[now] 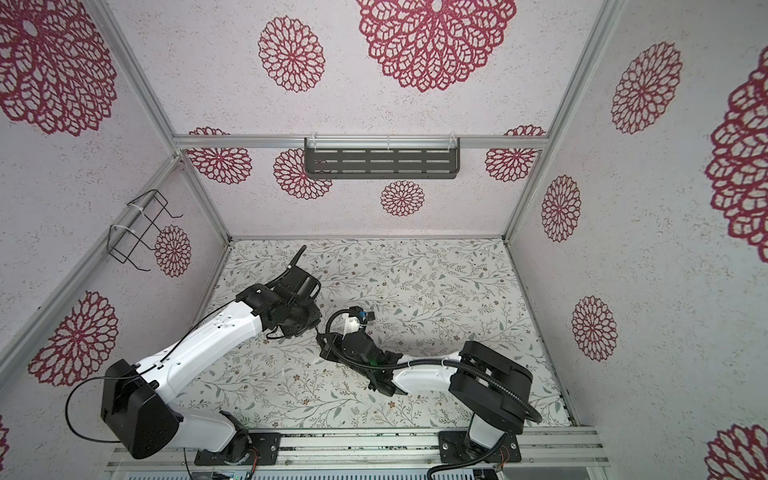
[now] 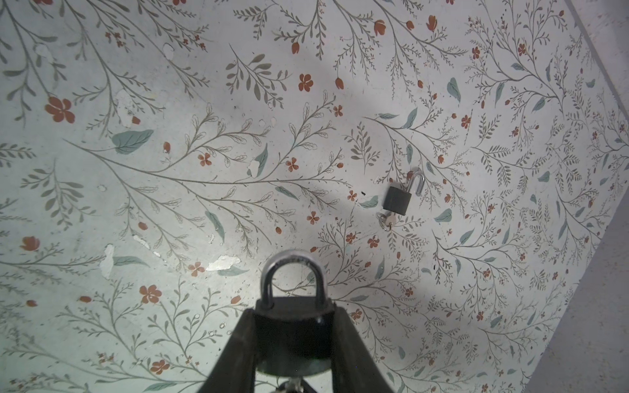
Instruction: Unlock with the key
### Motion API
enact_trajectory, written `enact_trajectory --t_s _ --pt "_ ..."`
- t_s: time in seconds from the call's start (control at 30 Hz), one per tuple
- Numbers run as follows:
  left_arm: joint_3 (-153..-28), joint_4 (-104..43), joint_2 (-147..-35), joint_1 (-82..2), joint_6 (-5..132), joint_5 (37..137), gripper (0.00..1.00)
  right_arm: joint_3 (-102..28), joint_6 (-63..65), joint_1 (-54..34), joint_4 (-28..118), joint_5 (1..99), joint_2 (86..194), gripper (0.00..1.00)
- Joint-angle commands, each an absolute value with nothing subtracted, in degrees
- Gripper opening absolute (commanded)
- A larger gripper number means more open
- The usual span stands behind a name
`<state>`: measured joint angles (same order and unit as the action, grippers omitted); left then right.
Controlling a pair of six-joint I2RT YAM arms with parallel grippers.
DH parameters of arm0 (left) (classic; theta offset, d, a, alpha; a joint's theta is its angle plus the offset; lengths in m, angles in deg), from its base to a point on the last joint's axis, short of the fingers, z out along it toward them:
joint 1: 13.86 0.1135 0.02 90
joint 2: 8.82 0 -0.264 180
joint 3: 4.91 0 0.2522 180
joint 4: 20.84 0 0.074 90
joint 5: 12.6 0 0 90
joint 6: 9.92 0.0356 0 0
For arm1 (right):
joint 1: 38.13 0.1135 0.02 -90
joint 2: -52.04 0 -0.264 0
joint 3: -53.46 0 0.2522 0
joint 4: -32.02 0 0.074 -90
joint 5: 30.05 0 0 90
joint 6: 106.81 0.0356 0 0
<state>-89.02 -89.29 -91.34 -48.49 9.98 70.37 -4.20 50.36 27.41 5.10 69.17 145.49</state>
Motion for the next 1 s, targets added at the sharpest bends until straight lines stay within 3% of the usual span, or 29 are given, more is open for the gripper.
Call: enact_trajectory --t_s 0.0,0.77,0.97 --pt "-89.34 -88.12 -91.22 -49.01 8.37 70.15 0.0 -4.94 51.37 27.7 1.52 70.98 144.48 0.0" --pt "-89.05 -86.81 -89.41 -51.1 5.31 71.58 0.0 -4.13 52.8 26.17 1.38 73.03 144.41 0.0" --pt "-88.07 -86.69 -89.37 -54.6 3.48 72.6 0.0 -6.88 45.71 26.2 3.11 76.11 142.26 0.0"
